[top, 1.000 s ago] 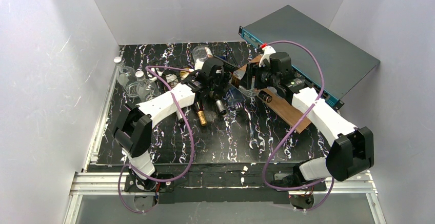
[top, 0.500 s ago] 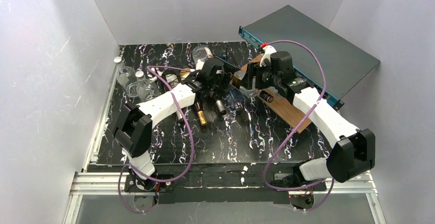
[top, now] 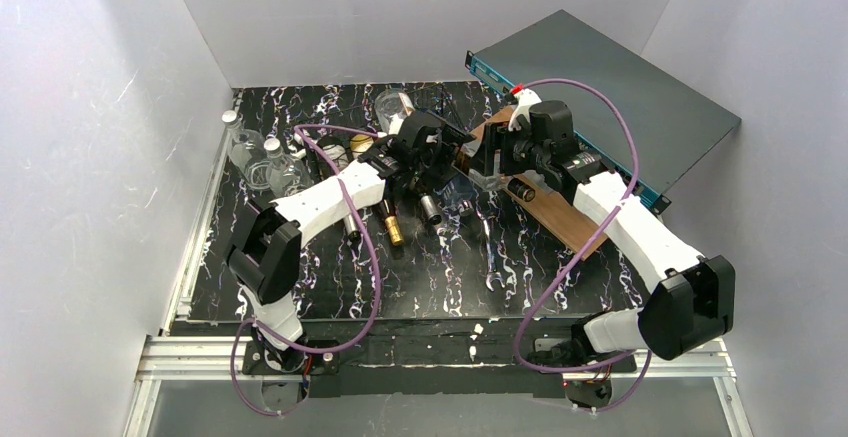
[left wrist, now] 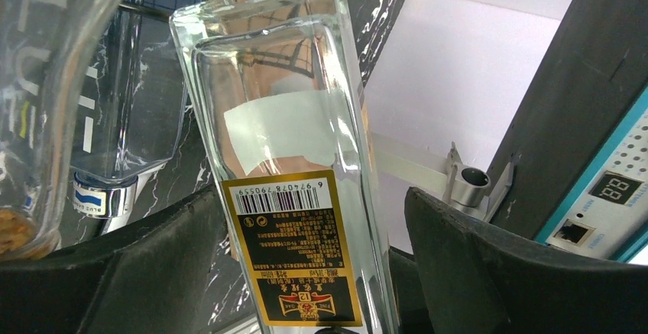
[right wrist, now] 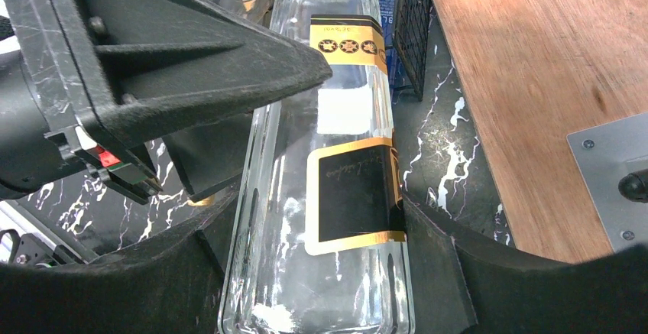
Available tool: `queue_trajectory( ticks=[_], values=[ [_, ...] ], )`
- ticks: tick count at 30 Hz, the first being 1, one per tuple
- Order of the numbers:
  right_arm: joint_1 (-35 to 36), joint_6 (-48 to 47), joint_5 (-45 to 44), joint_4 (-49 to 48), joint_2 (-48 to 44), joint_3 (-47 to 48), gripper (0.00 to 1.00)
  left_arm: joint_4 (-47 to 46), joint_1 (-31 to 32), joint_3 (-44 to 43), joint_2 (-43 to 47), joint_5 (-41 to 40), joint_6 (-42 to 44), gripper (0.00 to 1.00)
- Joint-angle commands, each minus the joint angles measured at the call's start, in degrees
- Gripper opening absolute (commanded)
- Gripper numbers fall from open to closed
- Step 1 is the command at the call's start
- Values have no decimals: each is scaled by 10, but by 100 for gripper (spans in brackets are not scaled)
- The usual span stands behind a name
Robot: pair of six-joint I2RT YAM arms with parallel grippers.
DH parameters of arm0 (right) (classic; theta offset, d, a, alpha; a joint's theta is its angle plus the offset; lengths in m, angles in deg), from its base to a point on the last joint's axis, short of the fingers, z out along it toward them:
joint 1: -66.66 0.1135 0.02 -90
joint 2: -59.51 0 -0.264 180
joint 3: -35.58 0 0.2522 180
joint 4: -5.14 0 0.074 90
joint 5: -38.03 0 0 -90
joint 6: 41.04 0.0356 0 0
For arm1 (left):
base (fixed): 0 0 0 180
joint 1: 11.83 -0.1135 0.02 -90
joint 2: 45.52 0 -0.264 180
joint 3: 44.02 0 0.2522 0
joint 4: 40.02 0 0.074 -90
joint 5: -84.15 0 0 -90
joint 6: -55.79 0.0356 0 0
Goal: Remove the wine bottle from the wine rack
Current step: Pick up the wine bottle from the wine rack.
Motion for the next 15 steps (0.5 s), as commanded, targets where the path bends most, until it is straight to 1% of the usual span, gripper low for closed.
queue_trajectory(
  ticks=[1, 6, 13, 15],
  values=[
    [3, -4, 12, -66, -41, 30, 1, 17, 4, -25, -11, 20, 19, 85],
    [3, -7, 21, -64, -43, 30, 1, 16, 3, -30, -16, 29, 26, 83],
    [3, -12, 30, -62, -47, 32, 1, 12, 4, -29, -10, 29, 34, 77],
    [4, -14, 33, -61, -48, 33, 1, 10, 5, -29, -6, 26, 39, 74]
  ],
)
